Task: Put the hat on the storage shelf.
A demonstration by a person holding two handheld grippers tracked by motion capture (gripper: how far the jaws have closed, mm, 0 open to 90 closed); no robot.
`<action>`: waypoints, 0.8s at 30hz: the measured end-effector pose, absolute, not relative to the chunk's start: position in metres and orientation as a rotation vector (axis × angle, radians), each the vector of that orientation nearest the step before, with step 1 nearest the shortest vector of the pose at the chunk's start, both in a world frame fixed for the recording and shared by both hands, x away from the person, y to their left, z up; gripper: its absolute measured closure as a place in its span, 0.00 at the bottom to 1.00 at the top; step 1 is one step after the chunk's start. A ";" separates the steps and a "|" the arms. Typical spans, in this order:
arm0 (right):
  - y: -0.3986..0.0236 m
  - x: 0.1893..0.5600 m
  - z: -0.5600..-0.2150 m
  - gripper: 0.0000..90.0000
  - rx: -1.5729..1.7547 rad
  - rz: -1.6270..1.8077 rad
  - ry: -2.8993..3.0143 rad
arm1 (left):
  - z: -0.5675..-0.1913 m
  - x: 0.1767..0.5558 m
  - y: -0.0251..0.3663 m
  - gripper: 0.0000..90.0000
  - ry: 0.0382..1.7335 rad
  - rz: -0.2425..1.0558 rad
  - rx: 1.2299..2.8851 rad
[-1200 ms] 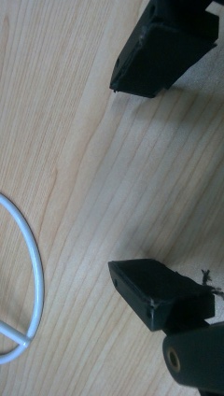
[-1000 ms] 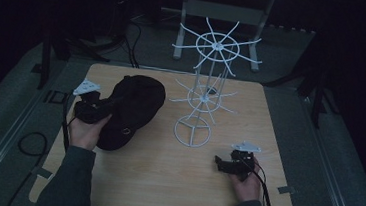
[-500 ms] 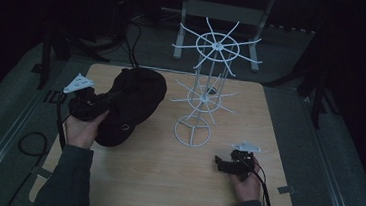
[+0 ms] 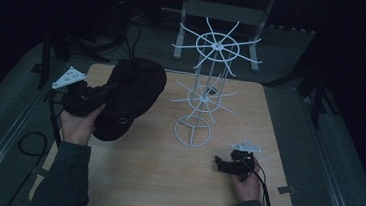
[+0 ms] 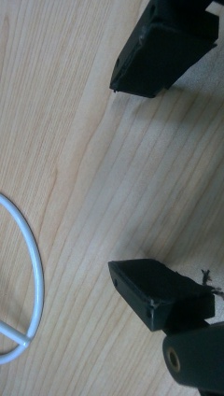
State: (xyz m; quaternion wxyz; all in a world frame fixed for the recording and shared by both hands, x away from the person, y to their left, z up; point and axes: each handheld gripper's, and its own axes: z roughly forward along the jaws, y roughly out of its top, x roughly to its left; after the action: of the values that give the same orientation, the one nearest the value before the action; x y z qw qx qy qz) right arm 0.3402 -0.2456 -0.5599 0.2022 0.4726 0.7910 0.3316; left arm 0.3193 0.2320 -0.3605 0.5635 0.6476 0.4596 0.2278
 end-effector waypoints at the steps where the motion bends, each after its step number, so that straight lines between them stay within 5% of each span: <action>1: -0.246 0.340 -0.560 0.13 1.320 0.926 2.209 | -0.360 0.319 0.232 0.95 1.080 0.537 1.522; 24: -0.246 0.340 -0.560 0.13 1.317 0.925 2.209 | -0.340 0.320 0.226 0.95 1.007 0.541 1.480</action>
State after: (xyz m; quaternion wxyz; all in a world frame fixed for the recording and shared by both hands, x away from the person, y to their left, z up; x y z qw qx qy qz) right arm 0.3402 -0.2457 -0.5600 0.2030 0.4718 0.7914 0.3316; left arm 0.3200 0.2264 -0.3405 0.5938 0.6368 0.4333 0.2327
